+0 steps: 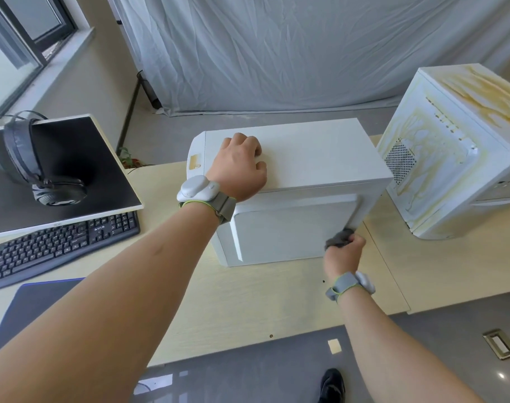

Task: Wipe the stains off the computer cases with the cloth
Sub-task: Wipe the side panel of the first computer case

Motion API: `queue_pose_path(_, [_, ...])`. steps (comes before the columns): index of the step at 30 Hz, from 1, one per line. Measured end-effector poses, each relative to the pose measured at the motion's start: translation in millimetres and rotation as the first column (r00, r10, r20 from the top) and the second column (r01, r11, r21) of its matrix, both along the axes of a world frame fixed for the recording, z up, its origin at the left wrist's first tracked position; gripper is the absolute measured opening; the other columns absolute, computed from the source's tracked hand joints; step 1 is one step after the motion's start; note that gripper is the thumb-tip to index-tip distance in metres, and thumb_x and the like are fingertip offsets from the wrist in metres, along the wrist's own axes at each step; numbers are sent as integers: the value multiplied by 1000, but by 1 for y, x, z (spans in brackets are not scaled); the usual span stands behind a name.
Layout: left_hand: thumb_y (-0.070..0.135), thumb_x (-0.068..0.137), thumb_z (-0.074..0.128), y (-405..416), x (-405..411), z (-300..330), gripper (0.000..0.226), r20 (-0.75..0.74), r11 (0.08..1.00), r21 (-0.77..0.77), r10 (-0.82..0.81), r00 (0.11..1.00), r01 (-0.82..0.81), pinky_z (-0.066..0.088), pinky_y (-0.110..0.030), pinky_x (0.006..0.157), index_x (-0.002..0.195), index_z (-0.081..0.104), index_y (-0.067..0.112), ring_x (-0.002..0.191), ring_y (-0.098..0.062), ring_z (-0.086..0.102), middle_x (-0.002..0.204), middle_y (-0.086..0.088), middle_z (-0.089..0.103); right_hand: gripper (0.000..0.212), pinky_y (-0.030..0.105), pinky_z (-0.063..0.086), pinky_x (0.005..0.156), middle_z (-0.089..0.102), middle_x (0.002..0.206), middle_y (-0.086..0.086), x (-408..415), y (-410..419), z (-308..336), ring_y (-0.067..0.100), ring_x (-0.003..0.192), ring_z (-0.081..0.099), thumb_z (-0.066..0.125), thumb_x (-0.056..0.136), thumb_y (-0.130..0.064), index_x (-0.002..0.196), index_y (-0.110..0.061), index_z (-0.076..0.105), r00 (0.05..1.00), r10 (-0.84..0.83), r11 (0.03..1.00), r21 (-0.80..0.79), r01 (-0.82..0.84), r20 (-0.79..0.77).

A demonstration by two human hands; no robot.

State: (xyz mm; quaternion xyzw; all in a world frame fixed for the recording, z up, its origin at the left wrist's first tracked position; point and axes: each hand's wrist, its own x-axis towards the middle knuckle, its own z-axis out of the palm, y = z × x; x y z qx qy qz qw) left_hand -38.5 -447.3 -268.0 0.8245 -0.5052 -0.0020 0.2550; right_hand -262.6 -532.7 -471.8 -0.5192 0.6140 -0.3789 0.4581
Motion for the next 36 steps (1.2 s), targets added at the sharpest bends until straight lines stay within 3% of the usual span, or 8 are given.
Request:
queue_pose_path(8, [22,89,53,-1,4,-5,24,1,1000,-13,-25,1000,25,40,-32,90,111,57,13,112,-28,43,117,-5,53,21,32,41,66,50,79,7,24,5,-52,24,61,44,47,89,-4,105,-17,42,965,-251,903,376,206,72])
queue_pose_path(15, [22,88,51,-4,4,-5,22,23,999,-27,-26,999,26,40,-33,88,108,55,13,108,-26,43,114,-4,52,20,18,42,57,50,63,-6,90,66,-73,16,60,45,44,80,-4,75,-23,39,907,-321,854,497,153,273])
queue_pose_path(18, [22,88,50,-3,4,-6,22,26,999,-21,-26,999,27,39,-32,87,107,55,14,107,-25,42,112,-3,51,42,22,45,54,45,62,-2,125,102,-82,18,63,40,32,84,20,74,-21,37,880,-185,840,535,-89,437])
queue_pose_path(21, [23,88,51,-3,5,-6,23,34,999,-21,-26,999,27,39,-31,87,108,57,14,108,-25,43,113,-2,52,36,32,50,59,51,74,10,132,123,-83,21,70,53,43,92,20,79,-14,48,823,-83,659,650,-377,561])
queue_pose_path(24, [24,89,52,-3,4,-4,24,22,999,-13,-29,999,29,38,-30,88,109,58,14,109,-25,44,114,-2,53,22,31,54,53,58,80,13,119,109,-68,19,70,61,49,95,12,86,-7,55,844,-128,656,683,-322,520])
queue_pose_path(27, [24,89,52,-3,4,-4,23,25,1000,-13,-20,999,20,39,-31,88,109,58,15,110,-24,44,115,-2,53,26,21,51,46,53,72,12,79,70,-54,13,45,57,47,92,14,78,-8,51,845,-216,761,626,-168,489])
queue_pose_path(32, [24,89,52,-4,3,-5,24,41,1000,-14,-4,999,4,37,-30,86,110,58,15,112,-25,44,117,-3,53,19,31,45,58,50,77,11,-1,-6,-33,27,64,50,48,89,12,85,-6,47,911,-281,875,470,115,301])
queue_pose_path(36, [24,88,52,-5,2,-6,23,51,1000,-8,2,999,-1,37,-30,86,109,58,15,111,-25,44,116,-2,53,26,37,45,79,56,91,8,-22,-29,-46,23,82,54,59,81,-14,104,-18,48,959,-235,873,468,135,161])
